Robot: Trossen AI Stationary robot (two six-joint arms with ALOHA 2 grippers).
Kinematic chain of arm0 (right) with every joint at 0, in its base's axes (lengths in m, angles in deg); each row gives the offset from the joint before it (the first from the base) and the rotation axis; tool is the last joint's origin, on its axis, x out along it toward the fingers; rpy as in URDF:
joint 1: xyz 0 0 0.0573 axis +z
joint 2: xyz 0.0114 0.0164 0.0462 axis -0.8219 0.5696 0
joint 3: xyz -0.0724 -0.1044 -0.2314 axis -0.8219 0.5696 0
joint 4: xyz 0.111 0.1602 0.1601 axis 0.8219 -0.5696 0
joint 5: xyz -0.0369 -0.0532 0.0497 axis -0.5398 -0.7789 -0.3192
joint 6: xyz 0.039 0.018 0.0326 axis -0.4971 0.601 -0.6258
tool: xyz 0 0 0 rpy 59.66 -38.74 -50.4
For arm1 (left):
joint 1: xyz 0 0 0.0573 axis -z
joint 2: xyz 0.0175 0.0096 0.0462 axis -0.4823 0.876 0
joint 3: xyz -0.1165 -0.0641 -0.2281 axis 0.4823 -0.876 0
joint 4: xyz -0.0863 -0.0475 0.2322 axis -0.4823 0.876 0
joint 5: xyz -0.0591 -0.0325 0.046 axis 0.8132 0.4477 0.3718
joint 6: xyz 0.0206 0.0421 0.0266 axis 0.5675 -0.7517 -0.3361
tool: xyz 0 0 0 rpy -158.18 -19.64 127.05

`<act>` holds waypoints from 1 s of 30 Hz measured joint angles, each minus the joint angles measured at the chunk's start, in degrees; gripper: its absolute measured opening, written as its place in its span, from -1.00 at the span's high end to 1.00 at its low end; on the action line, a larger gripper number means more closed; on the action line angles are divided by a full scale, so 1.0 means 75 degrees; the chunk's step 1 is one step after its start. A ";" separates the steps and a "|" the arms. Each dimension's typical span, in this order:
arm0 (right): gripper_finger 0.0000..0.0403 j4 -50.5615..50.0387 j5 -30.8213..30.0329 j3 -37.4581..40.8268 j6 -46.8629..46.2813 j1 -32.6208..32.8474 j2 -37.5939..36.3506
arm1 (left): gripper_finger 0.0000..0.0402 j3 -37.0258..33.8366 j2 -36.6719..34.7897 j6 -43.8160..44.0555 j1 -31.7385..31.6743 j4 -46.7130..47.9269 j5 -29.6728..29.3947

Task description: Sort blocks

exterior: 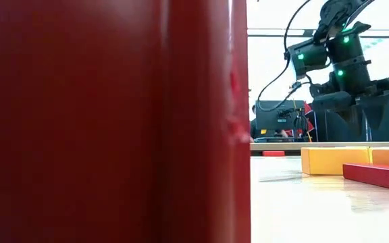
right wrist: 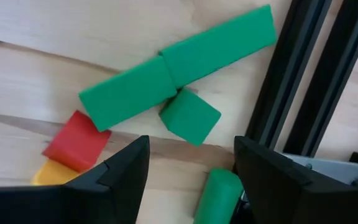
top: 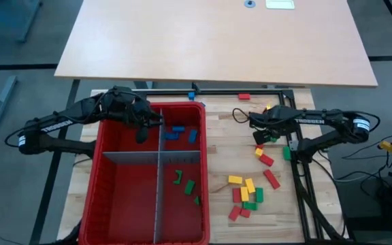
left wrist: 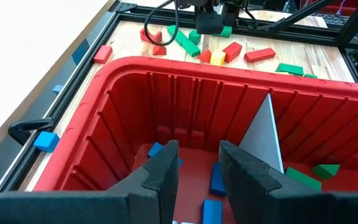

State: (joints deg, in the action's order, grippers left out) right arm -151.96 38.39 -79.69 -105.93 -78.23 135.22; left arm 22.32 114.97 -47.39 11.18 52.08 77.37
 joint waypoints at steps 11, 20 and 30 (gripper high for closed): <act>-0.06 0.0652 0.0269 0.0410 0.0213 -0.0607 0.0730 | 0.49 -0.0003 0.0000 -0.0026 0.0000 0.0011 0.0000; -0.06 0.1305 0.0644 0.0947 0.0813 -0.1418 0.0977 | 0.49 -0.0006 0.0000 -0.0020 -0.0003 0.0061 0.0000; -0.05 0.1622 0.0630 0.1010 0.1185 -0.1560 0.1080 | 0.49 -0.0006 0.0000 -0.0023 0.0000 0.0057 0.0000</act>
State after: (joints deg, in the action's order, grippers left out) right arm -139.79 43.11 -72.12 -97.04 -89.93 143.32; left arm 22.27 114.97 -47.57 11.19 52.51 77.38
